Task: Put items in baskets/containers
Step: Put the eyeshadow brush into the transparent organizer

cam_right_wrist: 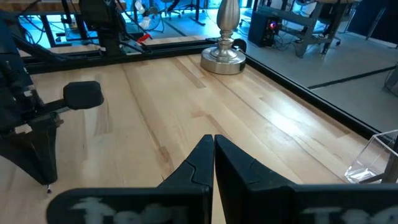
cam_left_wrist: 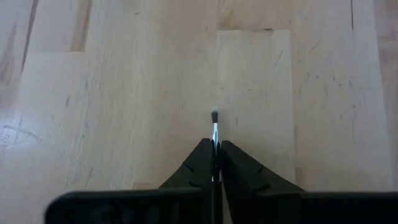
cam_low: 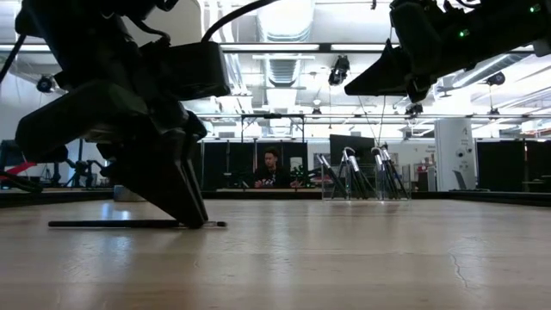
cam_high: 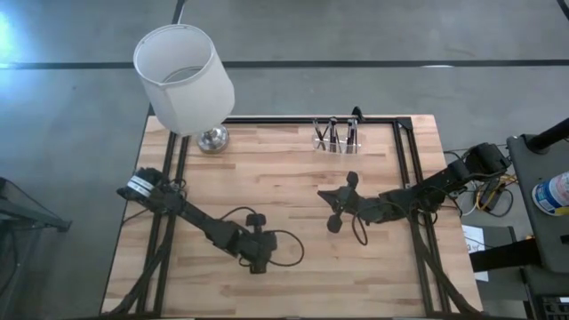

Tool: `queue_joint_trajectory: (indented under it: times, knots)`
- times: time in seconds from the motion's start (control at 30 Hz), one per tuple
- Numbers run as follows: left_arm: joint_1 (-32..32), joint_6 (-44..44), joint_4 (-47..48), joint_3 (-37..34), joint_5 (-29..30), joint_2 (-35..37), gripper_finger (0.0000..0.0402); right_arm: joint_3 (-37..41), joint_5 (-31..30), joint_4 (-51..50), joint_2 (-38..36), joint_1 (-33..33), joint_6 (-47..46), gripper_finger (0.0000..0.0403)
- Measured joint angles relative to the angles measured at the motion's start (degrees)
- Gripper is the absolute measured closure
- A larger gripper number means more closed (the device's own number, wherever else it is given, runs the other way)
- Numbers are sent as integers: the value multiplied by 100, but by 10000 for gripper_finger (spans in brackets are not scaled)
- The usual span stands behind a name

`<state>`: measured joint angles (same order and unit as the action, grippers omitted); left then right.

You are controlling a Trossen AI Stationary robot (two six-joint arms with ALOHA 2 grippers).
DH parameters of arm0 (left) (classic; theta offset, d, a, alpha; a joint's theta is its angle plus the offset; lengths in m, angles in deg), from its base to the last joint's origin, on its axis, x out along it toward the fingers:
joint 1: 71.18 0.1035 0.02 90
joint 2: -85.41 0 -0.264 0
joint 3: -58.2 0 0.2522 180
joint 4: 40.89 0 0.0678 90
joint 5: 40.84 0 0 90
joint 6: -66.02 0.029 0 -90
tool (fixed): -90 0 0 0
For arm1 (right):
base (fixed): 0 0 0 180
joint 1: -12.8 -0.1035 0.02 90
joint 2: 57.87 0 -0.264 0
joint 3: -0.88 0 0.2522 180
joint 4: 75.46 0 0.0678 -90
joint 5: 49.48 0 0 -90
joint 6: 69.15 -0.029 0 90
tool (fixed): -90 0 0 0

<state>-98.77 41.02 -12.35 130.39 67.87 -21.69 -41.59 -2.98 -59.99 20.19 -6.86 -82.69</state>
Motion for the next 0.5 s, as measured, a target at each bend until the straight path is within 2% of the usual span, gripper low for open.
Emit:
queue_joint_trajectory:
  times: [0.1, 0.5]
  knots:
    - [0, 75, -36, -80, -14, -1, 394, 0, 0, 0, 0, -18, 17, 394]
    - [-104, 186, -281, -156, 121, 181, 400, 0, -5, -22, 0, -320, 66, 394]
